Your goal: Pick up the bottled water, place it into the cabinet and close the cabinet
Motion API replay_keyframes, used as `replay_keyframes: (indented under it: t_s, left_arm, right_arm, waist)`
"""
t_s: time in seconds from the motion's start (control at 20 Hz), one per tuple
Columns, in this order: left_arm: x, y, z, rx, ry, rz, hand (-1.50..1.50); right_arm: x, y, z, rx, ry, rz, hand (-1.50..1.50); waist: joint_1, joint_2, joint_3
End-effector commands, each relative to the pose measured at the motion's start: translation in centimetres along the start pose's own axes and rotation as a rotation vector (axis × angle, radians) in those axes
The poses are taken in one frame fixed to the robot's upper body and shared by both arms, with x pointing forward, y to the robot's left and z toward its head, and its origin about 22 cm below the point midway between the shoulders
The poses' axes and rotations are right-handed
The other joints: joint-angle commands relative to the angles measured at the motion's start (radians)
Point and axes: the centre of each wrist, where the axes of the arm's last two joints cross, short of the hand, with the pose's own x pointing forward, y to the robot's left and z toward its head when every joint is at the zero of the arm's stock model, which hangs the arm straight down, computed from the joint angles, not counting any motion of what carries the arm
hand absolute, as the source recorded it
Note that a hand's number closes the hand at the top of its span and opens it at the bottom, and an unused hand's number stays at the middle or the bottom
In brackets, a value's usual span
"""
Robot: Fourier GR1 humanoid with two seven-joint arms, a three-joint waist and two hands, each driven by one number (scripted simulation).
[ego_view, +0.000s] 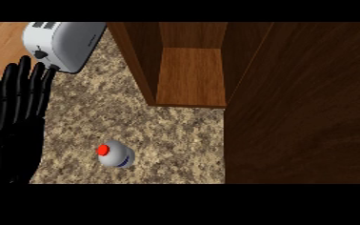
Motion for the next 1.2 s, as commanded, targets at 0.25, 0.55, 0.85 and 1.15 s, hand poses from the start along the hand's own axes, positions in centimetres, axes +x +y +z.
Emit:
replay_keyframes:
  t_s: [0.25,0.55,0.85,1.15]
  left_arm:
    - [3.9,-3.5,3.4,-0.401,-0.098,0.198,-1.5]
    - [1.7,-3.5,8.5,-0.229,0.411,0.418,-1.5]
    - [4.6,-2.2,10.1,-0.235,0.418,0.398,-1.5]
    - [2.6,-0.5,13.1,-0.233,0.431,0.4,-1.5]
  right_arm:
    - [2.1,-0.2,1.6,0.116,-0.055,0.074,-1.5]
    - [1.4,2.1,5.3,0.1,0.286,-0.345,-1.5]
    - [2.8,-0.2,8.1,0.109,0.283,-0.348,-1.5]
    - [1.3,1.0,8.3,0.088,0.292,-0.355,-1.5]
  waist:
    - [-0.031,0.017,0.006]
    - [-0.023,0.017,0.006]
    - [-0.033,0.022,0.006]
    - [-0.026,0.022,0.006]
